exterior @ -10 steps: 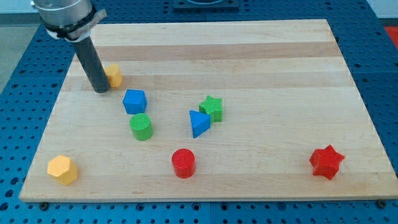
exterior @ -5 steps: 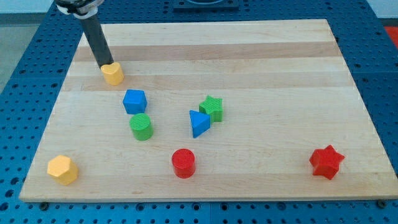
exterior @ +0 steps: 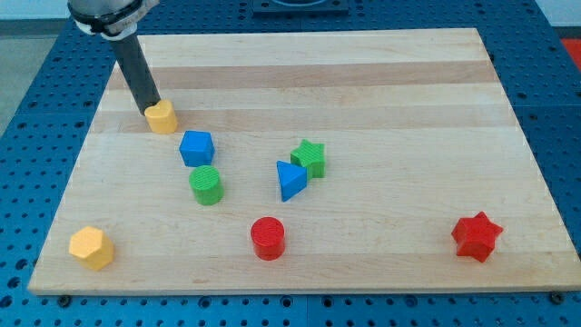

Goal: Move the yellow heart to green star

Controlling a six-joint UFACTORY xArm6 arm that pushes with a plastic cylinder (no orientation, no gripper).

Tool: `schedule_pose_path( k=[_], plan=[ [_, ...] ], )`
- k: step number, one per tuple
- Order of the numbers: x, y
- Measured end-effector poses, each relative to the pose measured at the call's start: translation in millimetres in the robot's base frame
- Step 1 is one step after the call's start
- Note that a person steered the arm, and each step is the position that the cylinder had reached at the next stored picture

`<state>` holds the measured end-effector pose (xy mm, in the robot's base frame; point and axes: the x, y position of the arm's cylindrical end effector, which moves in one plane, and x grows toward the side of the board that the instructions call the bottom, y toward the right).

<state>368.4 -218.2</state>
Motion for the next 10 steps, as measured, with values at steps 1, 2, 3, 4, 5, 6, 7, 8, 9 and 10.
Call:
schedule_pose_path(
  k=[1, 2, 3, 4, 5, 6, 7, 8, 9, 10],
  plan=[
    [9.2, -0.3],
    [24.3, -0.4],
    [35.7, -1.8],
    [35.9, -1.8],
    [38.6, 6.8],
    [38.7, 32.2],
    [43.4, 60.8],
    [51.0, 88.3],
    [53.4, 118.0],
    [64.4, 155.9]
  ],
)
